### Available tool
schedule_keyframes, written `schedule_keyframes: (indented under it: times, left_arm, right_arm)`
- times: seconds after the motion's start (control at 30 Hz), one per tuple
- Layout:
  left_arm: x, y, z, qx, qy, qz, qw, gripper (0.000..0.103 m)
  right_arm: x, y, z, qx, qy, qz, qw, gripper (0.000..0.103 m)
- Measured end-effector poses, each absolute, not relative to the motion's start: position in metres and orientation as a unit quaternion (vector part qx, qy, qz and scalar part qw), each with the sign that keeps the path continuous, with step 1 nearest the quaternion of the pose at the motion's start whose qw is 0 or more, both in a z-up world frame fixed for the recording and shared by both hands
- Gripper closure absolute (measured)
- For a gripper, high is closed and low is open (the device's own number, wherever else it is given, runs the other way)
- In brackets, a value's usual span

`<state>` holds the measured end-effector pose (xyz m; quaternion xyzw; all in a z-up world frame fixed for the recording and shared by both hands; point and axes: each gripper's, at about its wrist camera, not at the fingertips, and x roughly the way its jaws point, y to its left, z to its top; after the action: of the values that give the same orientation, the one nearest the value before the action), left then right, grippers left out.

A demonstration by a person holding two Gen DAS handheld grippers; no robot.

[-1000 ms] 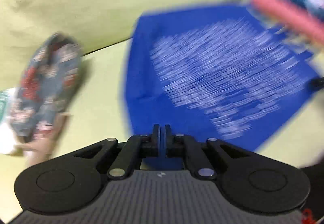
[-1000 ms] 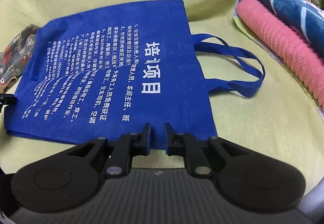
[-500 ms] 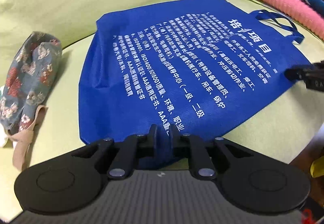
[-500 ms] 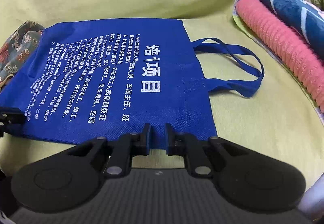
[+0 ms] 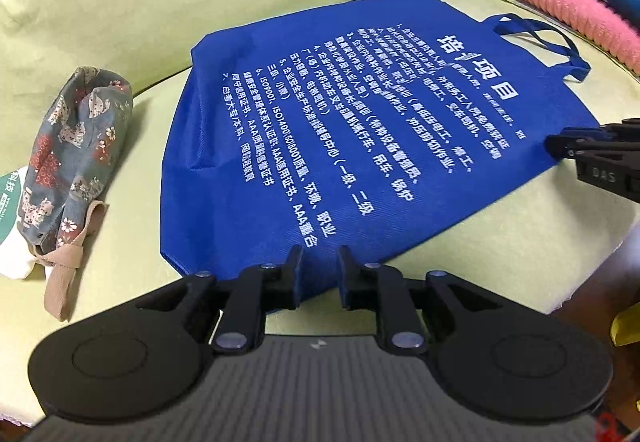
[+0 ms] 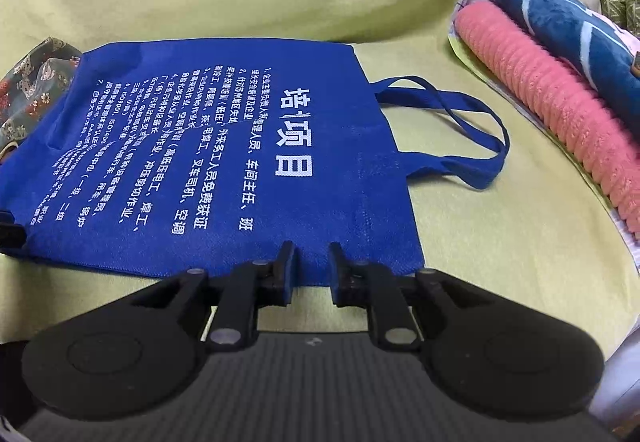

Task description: Fold shopping bag

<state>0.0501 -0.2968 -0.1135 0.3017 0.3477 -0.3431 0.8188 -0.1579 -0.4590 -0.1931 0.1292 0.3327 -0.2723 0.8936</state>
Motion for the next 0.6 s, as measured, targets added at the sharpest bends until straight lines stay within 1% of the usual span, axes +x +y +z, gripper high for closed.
schedule_keyframes:
  times: [0.1,0.27,0.6]
  left_arm:
    - [0.044,-0.296,-0.113,0.303,0.351,-0.342,0.817,0.070]
    - [0.038,-0.287,-0.113,0.306,0.352,-0.333,0.820,0.070]
    - [0.039,-0.272,-0.111,0.299,0.357,-0.321,0.825,0.070]
  right_arm:
    - [-0.160,-0.458,-0.194,0.130,0.331,-0.274,0.894,0.088]
    - [-0.164,-0.456,-0.195,0.131,0.325,-0.276,0.895,0.085]
    - [-0.168,-0.452,-0.199,0.129,0.315,-0.281,0.897,0.084]
